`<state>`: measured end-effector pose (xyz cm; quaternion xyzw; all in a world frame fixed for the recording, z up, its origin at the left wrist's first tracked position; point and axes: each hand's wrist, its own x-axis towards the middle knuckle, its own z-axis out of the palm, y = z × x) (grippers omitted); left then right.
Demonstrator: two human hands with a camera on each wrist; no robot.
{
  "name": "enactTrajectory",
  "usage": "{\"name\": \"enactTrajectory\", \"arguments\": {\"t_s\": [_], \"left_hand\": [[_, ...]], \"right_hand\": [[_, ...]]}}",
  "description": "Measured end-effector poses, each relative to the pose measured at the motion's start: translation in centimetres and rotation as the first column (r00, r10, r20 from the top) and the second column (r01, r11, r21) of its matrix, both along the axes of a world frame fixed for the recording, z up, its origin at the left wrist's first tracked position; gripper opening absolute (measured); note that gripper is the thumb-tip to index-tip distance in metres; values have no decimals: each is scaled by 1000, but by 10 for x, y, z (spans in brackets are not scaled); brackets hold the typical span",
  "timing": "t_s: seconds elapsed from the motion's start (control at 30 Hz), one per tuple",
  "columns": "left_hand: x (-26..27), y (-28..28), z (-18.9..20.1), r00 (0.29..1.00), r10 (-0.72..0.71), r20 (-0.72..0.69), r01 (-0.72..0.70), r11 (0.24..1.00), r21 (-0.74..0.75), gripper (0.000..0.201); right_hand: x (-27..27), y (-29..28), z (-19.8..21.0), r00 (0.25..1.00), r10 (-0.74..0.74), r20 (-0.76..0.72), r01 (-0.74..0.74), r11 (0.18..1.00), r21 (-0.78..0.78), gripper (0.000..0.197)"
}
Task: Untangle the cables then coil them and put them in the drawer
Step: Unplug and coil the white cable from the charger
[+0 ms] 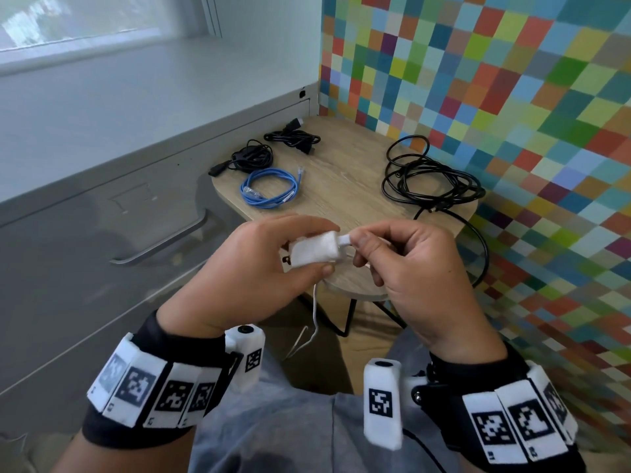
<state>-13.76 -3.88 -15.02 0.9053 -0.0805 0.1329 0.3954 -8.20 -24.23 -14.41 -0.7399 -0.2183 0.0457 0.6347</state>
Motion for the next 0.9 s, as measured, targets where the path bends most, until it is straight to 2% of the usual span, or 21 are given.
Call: {"name": "enactTrajectory", "arguments": {"t_s": [0.13, 0.23, 0.37, 0.57, 0.7, 0.9], "left_hand": [[-1, 6, -3, 985, -120, -127, 80, 955, -284, 33], [-2, 8, -4, 953, -240, -183, 99, 820, -564, 38], [-1, 5, -8, 920, -335, -202, 60, 630, -774, 39], [-1, -10, -5, 867, -453, -209, 47, 491, -870, 37], [-1, -18, -5, 863, -487, -136, 69, 381, -922, 39], [0, -26, -9, 882, -466, -68, 94, 315, -945, 50]], "right_hand": [[-3, 3, 4, 998, 25, 54, -25, 1000, -6, 22], [-2, 0, 3, 997, 24, 75, -27, 999, 32, 23], [1, -4, 2, 994, 6, 110, -15, 997, 81, 17], [-2, -2, 3, 998, 34, 54, -42, 987, 156, 25], [-4, -3, 6, 997, 61, 55, -71, 976, 206, 25], [-6, -4, 8, 986, 112, 126, -135, 973, 188, 23]]}}
